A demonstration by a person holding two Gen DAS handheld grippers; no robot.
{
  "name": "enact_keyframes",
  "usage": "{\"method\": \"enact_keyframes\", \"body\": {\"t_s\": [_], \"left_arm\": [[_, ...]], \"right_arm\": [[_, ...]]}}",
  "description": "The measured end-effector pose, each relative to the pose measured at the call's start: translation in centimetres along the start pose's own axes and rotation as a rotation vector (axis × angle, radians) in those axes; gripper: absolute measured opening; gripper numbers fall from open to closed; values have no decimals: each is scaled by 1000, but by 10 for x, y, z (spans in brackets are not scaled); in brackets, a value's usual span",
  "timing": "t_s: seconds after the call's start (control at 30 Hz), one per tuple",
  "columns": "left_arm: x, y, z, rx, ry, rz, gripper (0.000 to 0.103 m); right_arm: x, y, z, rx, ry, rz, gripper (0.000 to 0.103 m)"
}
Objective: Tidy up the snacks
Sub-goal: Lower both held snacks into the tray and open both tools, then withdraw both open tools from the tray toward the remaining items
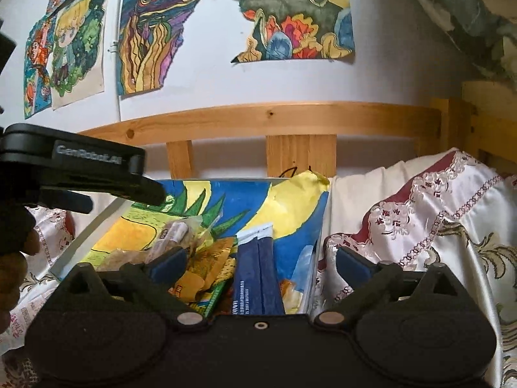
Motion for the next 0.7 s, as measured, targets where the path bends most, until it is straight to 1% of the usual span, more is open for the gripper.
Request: {"method": "enact_keyframes", "body": {"t_s": [0.1, 0.27, 0.47, 0.7], "left_arm": [[4, 12, 11, -13, -1, -6, 102], [19, 36, 28, -21, 13, -13, 102], [46, 60, 48, -46, 58, -21, 102], [71, 86, 69, -67, 115, -13, 102]], "right_arm": [[1, 7, 5, -11, 14, -10, 102], [5, 20, 15, -30, 51, -24, 102], [8, 42, 20, -9, 95, -51, 102], [4, 71, 29, -10, 101, -73, 102]]}}
Point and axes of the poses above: each gripper's, at about its wrist camera, not at the fingertips, and y roughly against the way its jaws point, z to its left, x to its underside, the point moved 9 cm from there along -y, roughly the way its jaws point, and after that the axes turned 3 degrees about -y, right-handed, at the moved point
